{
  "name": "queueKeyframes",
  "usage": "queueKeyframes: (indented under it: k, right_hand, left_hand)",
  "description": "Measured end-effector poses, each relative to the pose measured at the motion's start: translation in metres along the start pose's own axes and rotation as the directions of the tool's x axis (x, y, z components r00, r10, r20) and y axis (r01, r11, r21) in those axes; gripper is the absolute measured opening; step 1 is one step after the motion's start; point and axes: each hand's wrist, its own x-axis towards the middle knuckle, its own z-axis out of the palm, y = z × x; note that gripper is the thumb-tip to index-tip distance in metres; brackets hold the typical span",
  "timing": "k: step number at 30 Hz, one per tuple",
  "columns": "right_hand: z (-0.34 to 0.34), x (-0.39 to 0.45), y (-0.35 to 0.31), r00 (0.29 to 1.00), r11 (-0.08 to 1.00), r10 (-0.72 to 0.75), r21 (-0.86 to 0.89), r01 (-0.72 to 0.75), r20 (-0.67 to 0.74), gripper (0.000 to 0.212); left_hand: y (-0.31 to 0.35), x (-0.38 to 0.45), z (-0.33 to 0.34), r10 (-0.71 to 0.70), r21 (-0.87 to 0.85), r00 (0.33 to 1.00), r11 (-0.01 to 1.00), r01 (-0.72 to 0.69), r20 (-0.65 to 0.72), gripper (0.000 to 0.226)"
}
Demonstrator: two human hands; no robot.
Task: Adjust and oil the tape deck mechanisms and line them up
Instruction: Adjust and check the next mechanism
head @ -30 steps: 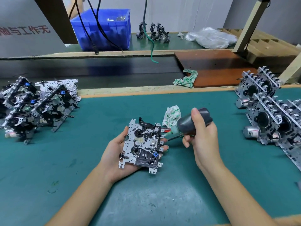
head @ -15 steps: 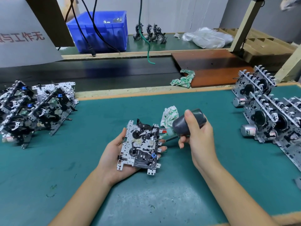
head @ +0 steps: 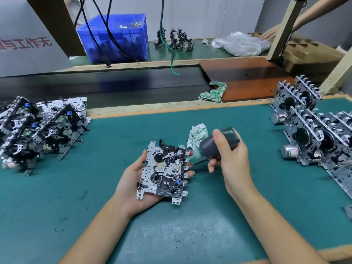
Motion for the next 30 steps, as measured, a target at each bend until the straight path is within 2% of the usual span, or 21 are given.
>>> queueKeyframes:
  k: [5, 7, 8, 10, 12, 14, 18, 24, 25, 26, 28, 29, 30]
  right_hand:
    - [-0.004, 0.006, -0.005, 0.999, 0.988, 0.003, 0.156, 0.003, -0.042, 0.038]
    - [-0.012, 0.012, -0.005, 0.998, 0.989, -0.007, 0.149, 0.016, -0.060, 0.039]
    - [-0.016, 0.015, -0.004, 0.998, 0.995, -0.016, 0.093, 0.022, -0.068, 0.034]
    - [-0.024, 0.022, 0.001, 0.995, 0.986, -0.058, -0.160, 0.044, -0.085, 0.028]
    - [-0.030, 0.027, 0.006, 0.994, 0.943, -0.099, -0.325, 0.076, -0.055, 0.031]
    - [-0.035, 0.031, 0.010, 0.993, 0.941, -0.115, -0.321, 0.105, -0.011, 0.034]
    - [-0.041, 0.038, 0.016, 0.989, 0.927, -0.149, -0.349, 0.135, -0.014, 0.038]
    - [-0.035, 0.039, 0.029, 0.999, 0.831, -0.028, -0.555, 0.046, 0.041, 0.033]
    - [-0.034, 0.038, 0.028, 0.999, 0.814, -0.049, -0.579, 0.047, 0.012, 0.036]
    - [-0.033, 0.036, 0.025, 0.990, 0.784, -0.135, -0.615, 0.081, -0.042, 0.039]
    - [-0.031, 0.026, 0.012, 0.897, 0.663, -0.432, -0.707, 0.246, -0.094, 0.035]
    - [-0.028, 0.019, 0.005, 0.837, 0.591, -0.545, -0.728, 0.348, -0.042, 0.026]
    - [-0.025, 0.010, 0.000, 0.811, 0.525, -0.581, -0.731, 0.436, 0.066, 0.017]
  left_hand:
    - [0.000, 0.001, -0.002, 0.000, 0.013, 1.000, 1.000, 0.000, 0.001, 0.069]
    - [-0.001, 0.001, -0.002, 0.007, 0.024, 1.000, 1.000, -0.007, 0.003, 0.069]
    - [-0.001, 0.001, -0.002, 0.011, 0.030, 1.000, 0.999, -0.011, 0.006, 0.069]
    - [-0.001, 0.001, -0.001, 0.012, 0.036, 1.000, 0.999, -0.013, 0.022, 0.070]
    - [-0.002, 0.000, 0.000, 0.008, 0.057, 0.999, 0.998, -0.011, 0.053, 0.069]
    - [-0.004, 0.000, -0.001, -0.021, 0.109, 0.996, 0.994, 0.012, 0.085, 0.068]
    - [-0.006, -0.001, -0.001, -0.091, 0.203, 0.984, 0.977, 0.060, 0.150, 0.069]
    - [-0.006, 0.000, -0.001, -0.157, 0.272, 0.973, 0.956, 0.106, 0.171, 0.069]
    - [-0.006, 0.000, -0.001, -0.163, 0.272, 0.971, 0.956, 0.111, 0.175, 0.069]
    - [-0.005, 0.000, -0.001, -0.170, 0.265, 0.969, 0.957, 0.118, 0.181, 0.070]
    - [-0.004, 0.000, 0.000, -0.185, 0.259, 0.966, 0.956, 0.135, 0.179, 0.071]
    - [-0.003, -0.001, 0.001, -0.186, 0.268, 0.968, 0.954, 0.136, 0.171, 0.070]
    - [-0.003, -0.003, 0.002, -0.184, 0.287, 0.970, 0.949, 0.133, 0.159, 0.070]
